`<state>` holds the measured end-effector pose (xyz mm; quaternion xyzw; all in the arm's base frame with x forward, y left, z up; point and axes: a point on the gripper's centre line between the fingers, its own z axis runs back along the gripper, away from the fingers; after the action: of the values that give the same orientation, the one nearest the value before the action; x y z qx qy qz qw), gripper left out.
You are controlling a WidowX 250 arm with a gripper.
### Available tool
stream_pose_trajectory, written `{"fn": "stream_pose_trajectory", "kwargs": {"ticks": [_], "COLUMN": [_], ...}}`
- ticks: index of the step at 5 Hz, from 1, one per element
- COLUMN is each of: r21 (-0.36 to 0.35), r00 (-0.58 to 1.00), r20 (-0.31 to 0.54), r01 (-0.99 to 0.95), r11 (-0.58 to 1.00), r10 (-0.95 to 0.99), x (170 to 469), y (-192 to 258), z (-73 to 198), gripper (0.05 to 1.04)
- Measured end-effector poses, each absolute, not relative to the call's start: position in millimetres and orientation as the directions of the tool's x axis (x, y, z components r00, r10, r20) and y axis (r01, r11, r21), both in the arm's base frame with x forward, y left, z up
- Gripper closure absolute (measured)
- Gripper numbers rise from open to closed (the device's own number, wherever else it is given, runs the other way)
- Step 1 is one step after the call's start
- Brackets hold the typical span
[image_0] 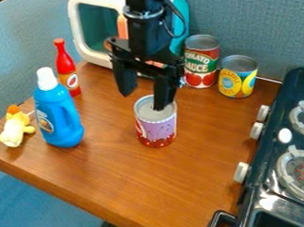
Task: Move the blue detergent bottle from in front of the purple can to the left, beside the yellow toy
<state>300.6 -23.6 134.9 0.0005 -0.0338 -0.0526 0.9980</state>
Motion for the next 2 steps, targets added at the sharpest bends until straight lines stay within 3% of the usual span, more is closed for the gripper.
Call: {"fn": "stream_pose_trajectory", "kwargs": {"ticks": [2], "r21": [0.005], "r00": [0.992], "r20": [0.066], "r01": [0.105], "r11": [0.994], "r10": [-0.105], "x": [300.7], "y": [-23.6], "z": [134.5], "gripper": [0.083]}}
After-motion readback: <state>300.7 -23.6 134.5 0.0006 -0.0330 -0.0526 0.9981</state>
